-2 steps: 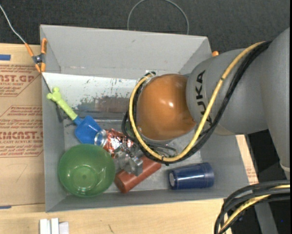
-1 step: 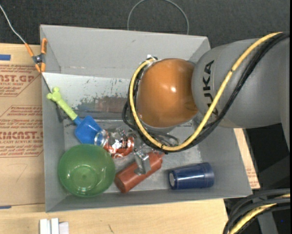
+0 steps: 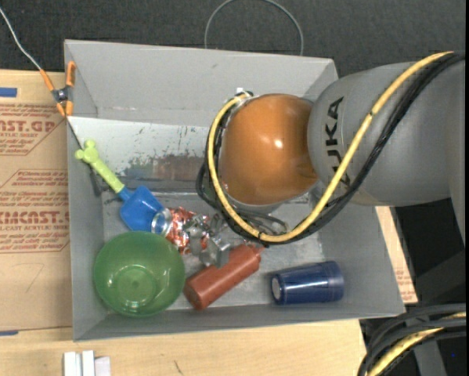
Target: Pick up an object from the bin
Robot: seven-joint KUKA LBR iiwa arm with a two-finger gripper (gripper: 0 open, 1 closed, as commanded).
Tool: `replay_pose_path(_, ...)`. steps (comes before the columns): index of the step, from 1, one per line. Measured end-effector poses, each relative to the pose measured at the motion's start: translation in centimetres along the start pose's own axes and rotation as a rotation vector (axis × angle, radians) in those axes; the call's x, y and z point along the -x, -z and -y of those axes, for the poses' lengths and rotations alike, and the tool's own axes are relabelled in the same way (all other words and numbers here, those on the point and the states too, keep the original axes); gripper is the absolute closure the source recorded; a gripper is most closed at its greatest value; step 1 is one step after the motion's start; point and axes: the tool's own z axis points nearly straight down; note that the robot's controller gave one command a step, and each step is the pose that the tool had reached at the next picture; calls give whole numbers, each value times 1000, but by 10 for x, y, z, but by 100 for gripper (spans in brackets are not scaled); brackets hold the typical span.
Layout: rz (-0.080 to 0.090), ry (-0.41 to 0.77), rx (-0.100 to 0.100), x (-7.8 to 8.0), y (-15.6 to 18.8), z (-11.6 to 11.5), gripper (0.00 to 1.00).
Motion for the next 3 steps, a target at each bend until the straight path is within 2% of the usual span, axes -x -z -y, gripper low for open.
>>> replay_pose_path(1, 0, 0, 0, 0, 0, 0, 100)
replay_pose_path(2, 8, 270, -4, 3, -59, 27, 100)
replay_pose_path(3, 16, 305, -5, 0, -98, 31, 0)
